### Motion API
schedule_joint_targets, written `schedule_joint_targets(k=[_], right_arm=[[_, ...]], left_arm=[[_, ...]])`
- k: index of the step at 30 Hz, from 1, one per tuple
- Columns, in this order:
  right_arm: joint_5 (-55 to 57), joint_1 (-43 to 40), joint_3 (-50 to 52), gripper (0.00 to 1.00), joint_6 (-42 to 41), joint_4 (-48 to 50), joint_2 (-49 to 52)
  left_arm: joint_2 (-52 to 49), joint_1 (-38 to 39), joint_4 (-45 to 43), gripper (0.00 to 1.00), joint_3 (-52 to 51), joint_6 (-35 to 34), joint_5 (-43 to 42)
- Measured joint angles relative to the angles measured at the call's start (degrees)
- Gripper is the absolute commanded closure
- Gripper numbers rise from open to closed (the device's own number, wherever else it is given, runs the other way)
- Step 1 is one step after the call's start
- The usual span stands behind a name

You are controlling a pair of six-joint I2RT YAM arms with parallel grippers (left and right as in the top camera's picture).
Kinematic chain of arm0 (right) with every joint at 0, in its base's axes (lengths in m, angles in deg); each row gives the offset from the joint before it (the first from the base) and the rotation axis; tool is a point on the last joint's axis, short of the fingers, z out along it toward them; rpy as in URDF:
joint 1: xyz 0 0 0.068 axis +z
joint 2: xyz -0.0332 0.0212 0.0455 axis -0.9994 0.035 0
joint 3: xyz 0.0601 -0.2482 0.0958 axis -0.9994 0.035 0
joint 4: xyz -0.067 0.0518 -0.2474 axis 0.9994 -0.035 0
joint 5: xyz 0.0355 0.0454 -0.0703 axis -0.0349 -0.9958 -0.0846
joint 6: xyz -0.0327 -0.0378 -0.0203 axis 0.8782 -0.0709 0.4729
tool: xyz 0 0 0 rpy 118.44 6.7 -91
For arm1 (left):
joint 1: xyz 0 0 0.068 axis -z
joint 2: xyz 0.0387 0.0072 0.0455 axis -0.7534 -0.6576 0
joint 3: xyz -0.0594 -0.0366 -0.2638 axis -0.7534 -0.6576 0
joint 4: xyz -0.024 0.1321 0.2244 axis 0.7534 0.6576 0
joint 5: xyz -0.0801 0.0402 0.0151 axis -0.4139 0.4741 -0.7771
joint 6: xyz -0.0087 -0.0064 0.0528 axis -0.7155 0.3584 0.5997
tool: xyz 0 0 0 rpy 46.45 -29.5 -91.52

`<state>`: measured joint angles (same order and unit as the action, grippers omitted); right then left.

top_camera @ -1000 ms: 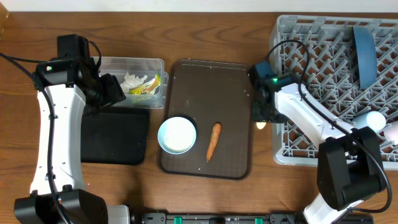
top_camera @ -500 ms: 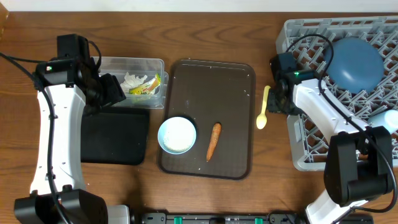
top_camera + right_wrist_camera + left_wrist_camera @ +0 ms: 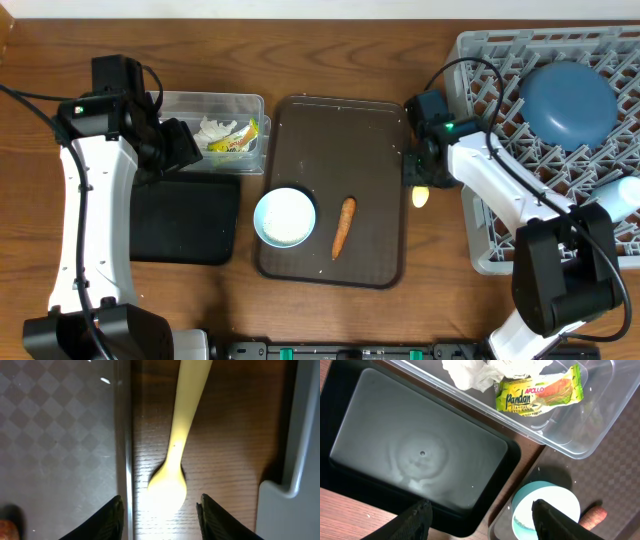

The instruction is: Sort waste into correct bins and load items into the dishwasher rack

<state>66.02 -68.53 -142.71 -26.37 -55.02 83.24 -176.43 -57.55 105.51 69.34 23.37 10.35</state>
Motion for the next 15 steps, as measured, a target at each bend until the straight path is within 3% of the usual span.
schedule_joint_targets(k=[15], right_arm=[[0.66,-0.02,0.04,0.56,-5.35,-0.44,0.0]], left_arm=[[0.0,0.0,-0.02,0.34,0.0,0.0,0.02]])
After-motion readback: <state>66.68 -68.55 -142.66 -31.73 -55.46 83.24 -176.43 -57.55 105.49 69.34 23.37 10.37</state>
